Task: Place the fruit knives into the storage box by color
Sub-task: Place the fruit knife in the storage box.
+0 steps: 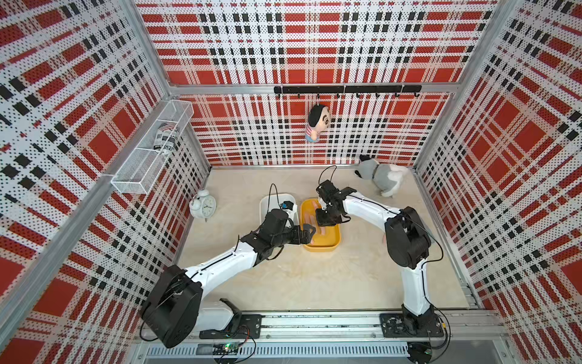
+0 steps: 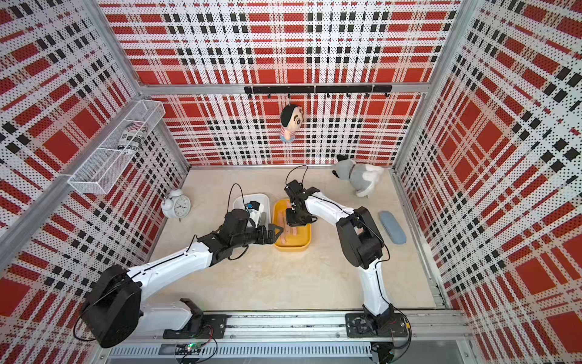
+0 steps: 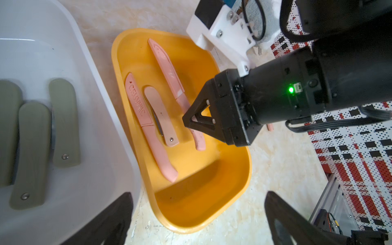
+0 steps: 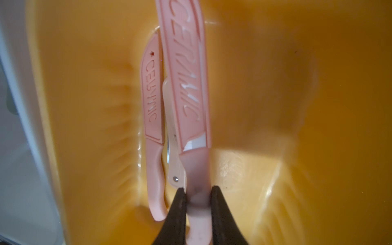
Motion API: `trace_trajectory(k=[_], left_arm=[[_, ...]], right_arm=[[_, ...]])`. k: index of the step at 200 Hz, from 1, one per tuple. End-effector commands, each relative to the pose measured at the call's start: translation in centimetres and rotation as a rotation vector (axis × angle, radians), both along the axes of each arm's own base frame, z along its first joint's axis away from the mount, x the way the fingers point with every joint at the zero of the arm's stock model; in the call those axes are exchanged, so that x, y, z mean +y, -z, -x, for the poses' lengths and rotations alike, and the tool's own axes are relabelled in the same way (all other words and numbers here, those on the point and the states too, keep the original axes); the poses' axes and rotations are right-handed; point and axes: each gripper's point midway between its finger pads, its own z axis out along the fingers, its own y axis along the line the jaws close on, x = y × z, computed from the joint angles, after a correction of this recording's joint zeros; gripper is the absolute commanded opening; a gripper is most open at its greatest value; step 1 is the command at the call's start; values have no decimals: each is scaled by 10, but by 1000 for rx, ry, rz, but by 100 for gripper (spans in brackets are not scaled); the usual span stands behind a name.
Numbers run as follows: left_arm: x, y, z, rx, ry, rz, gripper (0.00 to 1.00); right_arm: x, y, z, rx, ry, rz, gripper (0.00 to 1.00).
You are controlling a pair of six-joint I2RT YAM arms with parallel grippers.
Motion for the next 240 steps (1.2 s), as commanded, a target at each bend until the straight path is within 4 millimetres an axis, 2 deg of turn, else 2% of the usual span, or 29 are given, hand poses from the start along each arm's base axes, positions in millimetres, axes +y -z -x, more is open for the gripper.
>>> trace_trajectory(k=[1,73,91,106,133,190,240], left_arm=[[2,-5,-1,-19,-2,17,98],[2,-4,-1,-18,-3,17,98],[2,-4,-1,-17,-3,17,98],[2,-5,-1,-18,-4,19,98],[2,-5,-1,-18,-5,17,98],[2,-12,0,-28,-6,28,98],[0,-31,-2,-56,-4,52,98]], right_arm=[[0,16,0,17,8,15,20],[0,22,0,27,8,20,22],[1,21,0,28,5,15,28],[1,20,0,26,5,13,40],[2,9,-3,0,6,-2,49],[10,-17,-9,-49,0,-57,54],[10,-49,-11,-116,-7,-87,58]])
